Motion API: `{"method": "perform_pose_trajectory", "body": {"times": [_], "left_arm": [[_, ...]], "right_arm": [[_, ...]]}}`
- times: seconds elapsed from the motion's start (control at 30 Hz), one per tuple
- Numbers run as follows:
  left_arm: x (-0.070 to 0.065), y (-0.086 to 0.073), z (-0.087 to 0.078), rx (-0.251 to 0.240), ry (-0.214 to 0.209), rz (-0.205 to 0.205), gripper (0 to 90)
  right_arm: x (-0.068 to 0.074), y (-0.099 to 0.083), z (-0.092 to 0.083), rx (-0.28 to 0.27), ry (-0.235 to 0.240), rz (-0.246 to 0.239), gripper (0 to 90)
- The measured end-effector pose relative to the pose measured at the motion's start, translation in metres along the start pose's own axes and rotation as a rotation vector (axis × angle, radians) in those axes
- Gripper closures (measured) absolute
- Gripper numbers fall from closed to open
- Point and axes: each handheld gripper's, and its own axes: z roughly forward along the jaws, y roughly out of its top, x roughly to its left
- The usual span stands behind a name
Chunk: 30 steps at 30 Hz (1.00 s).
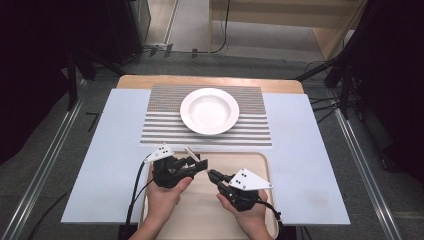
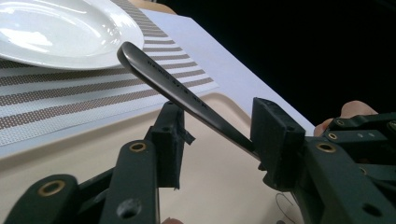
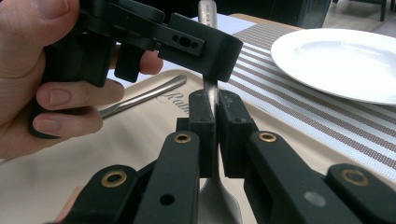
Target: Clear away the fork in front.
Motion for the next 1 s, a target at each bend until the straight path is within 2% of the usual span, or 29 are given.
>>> {"method": "perform_pose_trajectory", "body": {"times": [0.03, 0.1, 0.2, 0.27, 0.3, 0.33, 0.37, 0.43, 0.53, 0.63, 0.73, 0.87, 0.93, 1.0], "left_arm": [[0.000, 0.000, 0.000, 0.002, -0.006, -0.001, 63.6], [-0.001, 0.000, -0.001, -0.001, -0.009, -0.005, 64.6], [0.000, 0.001, -0.003, -0.013, -0.058, -0.014, 74.1], [0.000, 0.001, -0.004, -0.014, -0.107, -0.013, 84.4], [-0.003, 0.001, -0.004, -0.010, -0.057, 0.019, 86.4], [-0.002, 0.002, -0.005, -0.010, -0.074, 0.026, 87.0], [0.001, 0.002, -0.007, -0.011, -0.105, 0.011, 87.0], [0.003, 0.005, -0.012, -0.023, -0.100, 0.023, 87.0], [0.006, 0.010, -0.021, -0.042, -0.128, 0.051, 87.0], [0.008, 0.014, -0.029, -0.053, -0.129, 0.074, 87.0], [0.011, 0.016, -0.035, -0.062, -0.111, 0.085, 86.9], [0.018, 0.017, -0.038, -0.053, -0.116, 0.077, 86.9], [0.019, 0.017, -0.039, -0.056, -0.099, 0.079, 87.0], [0.021, 0.017, -0.040, -0.047, -0.107, 0.074, 87.0]], "right_arm": [[0.001, 0.000, 0.001, 0.000, 0.000, 0.001, 84.0], [0.001, -0.001, 0.001, -0.001, 0.001, 0.000, 84.0], [0.002, -0.002, 0.003, 0.001, 0.002, 0.001, 83.7], [0.002, -0.004, 0.006, 0.009, 0.012, 0.010, 83.6], [0.002, -0.005, 0.008, 0.007, 0.007, 0.010, 80.9], [0.001, -0.006, 0.008, 0.000, 0.012, 0.016, 75.5], [0.000, -0.005, 0.008, -0.002, 0.017, 0.023, 69.8], [-0.003, -0.004, 0.007, -0.012, 0.013, 0.021, 59.7], [-0.010, -0.001, 0.003, -0.012, -0.005, 0.049, 43.2], [-0.018, 0.001, 0.000, -0.010, -0.054, 0.071, 28.8], [-0.024, 0.003, -0.004, -0.006, -0.071, 0.085, 13.3], [-0.032, 0.004, -0.010, -0.013, -0.084, 0.089, 9.1], [-0.036, 0.005, -0.013, -0.011, -0.095, 0.092, 1.2], [-0.042, 0.005, -0.017, -0.021, -0.088, 0.099, 0.0]]}}
